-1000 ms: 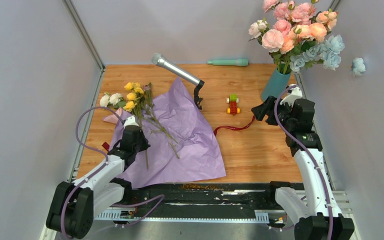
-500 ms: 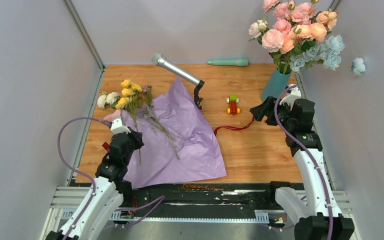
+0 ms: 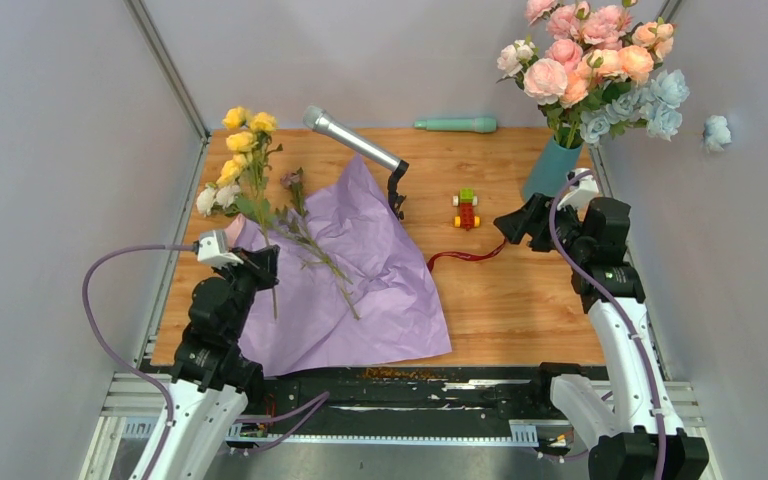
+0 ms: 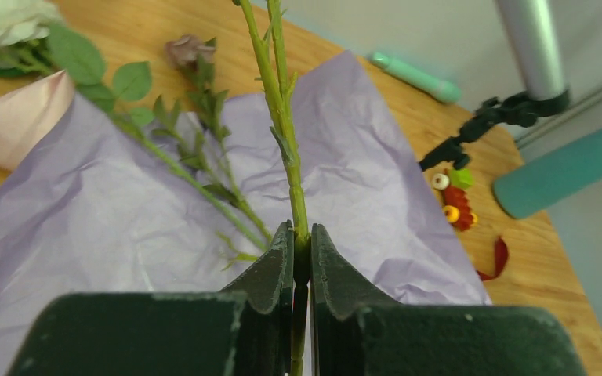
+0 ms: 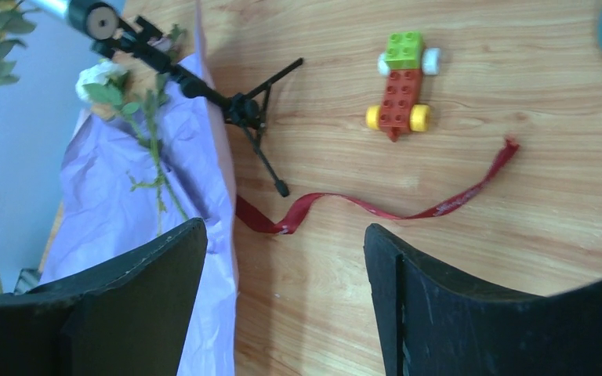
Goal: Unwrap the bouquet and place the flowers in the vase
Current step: Pick up the fake flower from the wrapping paper.
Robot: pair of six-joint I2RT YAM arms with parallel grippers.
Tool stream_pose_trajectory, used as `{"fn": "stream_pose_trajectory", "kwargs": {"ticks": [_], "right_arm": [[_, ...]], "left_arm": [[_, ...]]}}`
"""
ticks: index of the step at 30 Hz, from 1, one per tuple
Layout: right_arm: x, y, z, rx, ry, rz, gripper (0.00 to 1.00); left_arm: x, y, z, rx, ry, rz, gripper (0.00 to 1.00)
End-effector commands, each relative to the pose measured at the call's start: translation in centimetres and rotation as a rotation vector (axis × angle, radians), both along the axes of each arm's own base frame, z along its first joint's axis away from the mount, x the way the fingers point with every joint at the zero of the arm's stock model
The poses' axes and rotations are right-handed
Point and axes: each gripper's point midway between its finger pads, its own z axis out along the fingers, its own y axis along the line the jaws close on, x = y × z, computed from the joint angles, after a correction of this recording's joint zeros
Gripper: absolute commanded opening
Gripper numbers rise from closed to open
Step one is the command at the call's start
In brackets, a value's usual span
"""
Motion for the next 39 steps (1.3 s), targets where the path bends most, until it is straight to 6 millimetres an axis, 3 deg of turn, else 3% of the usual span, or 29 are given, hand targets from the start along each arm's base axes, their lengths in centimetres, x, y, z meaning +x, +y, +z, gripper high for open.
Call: {"fn": "stream_pose_trajectory", "kwargs": {"ticks": [1, 5, 9, 15, 25, 34, 39], "right_arm": [[-0.8, 2.3, 3.2, 0.065, -0.118, 0.148, 0.75], [-2.6, 5.7, 6.3, 0.173, -0.198, 0.342, 0.75], [-4.4, 9.9, 8.5, 0.195, -0.254, 0.489, 0.76], [-6.1, 15.4, 10.3, 0.219, -0.293, 0.615, 0.76], [-7.5, 19.8, 14.0, 0.376, -0.371, 0.694, 0.76], [-8.2, 23.4, 19.4, 0.473, -0.504, 0.763, 0.79], [-7.2, 26.2, 21.0, 0.502, -0.495, 0.821, 0.78]], "left_arm": [[-0.6, -2.9, 7.4, -0.023, -0.218, -0.178, 0.00], [-2.8, -6.2, 12.1, -0.011, -0.353, -0.398, 0.00], [-4.4, -7.3, 15.7, -0.037, -0.465, -0.480, 0.00], [-5.6, -8.1, 18.6, -0.055, -0.545, -0.531, 0.00], [-7.4, -8.5, 22.8, -0.092, -0.664, -0.578, 0.00], [-7.7, -10.6, 21.4, -0.159, -0.634, -0.690, 0.00], [-8.1, -12.6, 20.1, -0.191, -0.605, -0.758, 0.00]]}}
